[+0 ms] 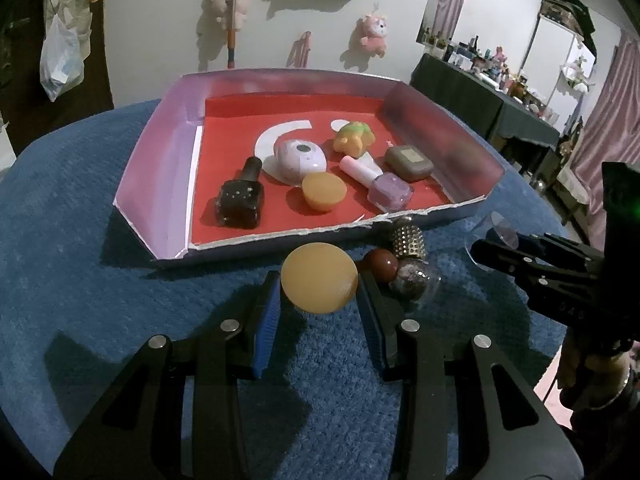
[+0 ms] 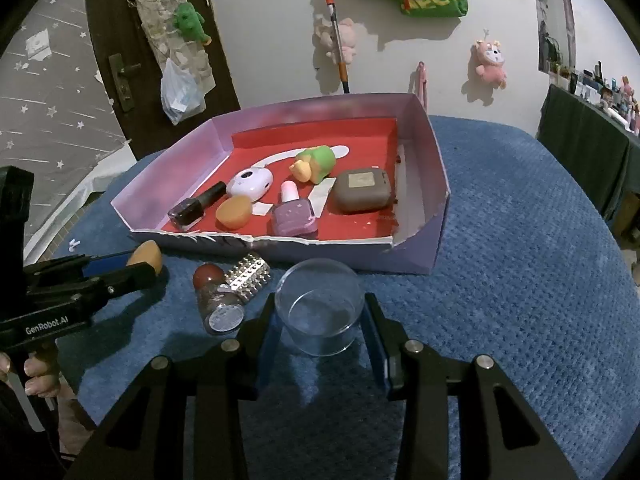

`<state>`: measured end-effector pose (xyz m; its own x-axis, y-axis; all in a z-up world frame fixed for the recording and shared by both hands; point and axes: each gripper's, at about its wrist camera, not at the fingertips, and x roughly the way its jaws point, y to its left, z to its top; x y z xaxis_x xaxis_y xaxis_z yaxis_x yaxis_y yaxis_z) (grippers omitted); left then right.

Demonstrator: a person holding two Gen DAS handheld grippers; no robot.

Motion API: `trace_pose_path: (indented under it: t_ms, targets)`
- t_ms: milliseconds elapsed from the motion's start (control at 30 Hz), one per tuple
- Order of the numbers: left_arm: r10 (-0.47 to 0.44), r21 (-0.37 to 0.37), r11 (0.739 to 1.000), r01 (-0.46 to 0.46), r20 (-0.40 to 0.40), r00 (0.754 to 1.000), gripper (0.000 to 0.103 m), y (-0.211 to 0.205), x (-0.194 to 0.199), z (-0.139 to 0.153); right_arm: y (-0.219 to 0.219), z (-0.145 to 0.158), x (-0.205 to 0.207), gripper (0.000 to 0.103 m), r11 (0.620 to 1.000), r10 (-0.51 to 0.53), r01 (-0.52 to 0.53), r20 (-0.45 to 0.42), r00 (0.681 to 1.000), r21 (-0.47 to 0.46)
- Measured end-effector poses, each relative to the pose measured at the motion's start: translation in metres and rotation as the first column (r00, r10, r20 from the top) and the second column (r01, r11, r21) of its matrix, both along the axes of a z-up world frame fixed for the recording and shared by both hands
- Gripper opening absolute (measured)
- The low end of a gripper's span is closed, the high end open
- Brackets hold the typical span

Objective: Organize rigid objects
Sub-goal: 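Grasp the tan round compact with the left gripper while the right gripper grasps the clear cup, then carry the tan compact and clear cup into the red box and release them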

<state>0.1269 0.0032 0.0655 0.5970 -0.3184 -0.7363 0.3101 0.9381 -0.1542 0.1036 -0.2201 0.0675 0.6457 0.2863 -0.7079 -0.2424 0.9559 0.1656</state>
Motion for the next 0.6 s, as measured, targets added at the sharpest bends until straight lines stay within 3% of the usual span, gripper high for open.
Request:
trace_pose_path:
  t_ms: [600]
  targets:
    - [-0.015,-0.022,1.0,0.015,0.018,1.0,0.036,0.005,0.021,0.025,0.0,0.034,0.017,0.042,0.999,0.021,-0.022,0.063,0.998,0.027]
